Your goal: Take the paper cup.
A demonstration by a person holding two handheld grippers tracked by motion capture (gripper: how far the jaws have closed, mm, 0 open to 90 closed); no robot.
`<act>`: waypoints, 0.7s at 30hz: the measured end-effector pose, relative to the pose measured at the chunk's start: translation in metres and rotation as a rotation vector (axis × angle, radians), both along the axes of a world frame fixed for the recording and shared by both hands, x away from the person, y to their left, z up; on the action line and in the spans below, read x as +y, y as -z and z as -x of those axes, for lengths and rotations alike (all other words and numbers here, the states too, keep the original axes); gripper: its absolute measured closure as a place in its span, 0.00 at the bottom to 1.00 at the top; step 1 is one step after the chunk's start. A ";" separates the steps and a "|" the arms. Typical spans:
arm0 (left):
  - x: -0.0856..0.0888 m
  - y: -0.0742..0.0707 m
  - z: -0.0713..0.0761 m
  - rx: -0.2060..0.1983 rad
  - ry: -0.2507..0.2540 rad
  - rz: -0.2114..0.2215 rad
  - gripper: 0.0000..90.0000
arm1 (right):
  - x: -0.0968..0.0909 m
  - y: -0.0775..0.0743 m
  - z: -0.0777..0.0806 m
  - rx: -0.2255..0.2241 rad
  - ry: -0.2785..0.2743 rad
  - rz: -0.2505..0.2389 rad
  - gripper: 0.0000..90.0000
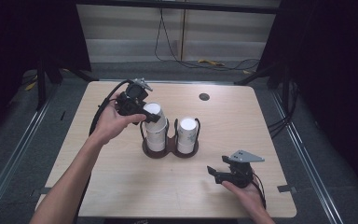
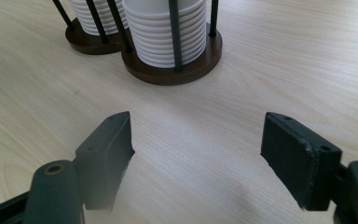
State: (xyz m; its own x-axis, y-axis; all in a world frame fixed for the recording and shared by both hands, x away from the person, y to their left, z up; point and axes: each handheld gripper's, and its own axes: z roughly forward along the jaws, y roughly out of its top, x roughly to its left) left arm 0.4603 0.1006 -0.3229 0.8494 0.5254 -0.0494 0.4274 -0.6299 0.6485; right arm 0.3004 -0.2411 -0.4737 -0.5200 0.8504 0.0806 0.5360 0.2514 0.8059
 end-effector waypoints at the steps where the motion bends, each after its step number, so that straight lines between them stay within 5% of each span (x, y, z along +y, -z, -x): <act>1: 0.000 -0.001 0.000 0.001 -0.001 0.001 0.40 | 0.000 0.000 0.000 0.000 0.000 0.000 0.28; 12: 0.005 -0.005 0.004 -0.033 -0.007 0.059 0.40 | -0.001 0.000 0.001 0.003 0.007 -0.005 0.28; 17: 0.017 -0.006 0.005 -0.064 -0.034 0.149 0.40 | 0.000 0.000 0.001 0.006 0.001 -0.003 0.28; 21: 0.026 -0.006 0.009 -0.077 -0.038 0.174 0.40 | -0.001 0.000 0.000 0.006 0.005 -0.005 0.28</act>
State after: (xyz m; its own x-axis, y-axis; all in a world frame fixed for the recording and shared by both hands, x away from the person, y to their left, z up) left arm 0.4513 0.1268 -0.3170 0.8341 0.5461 -0.0779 0.3934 -0.4897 0.7781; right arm 0.3002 -0.2417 -0.4739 -0.5153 0.8525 0.0879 0.5421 0.2449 0.8038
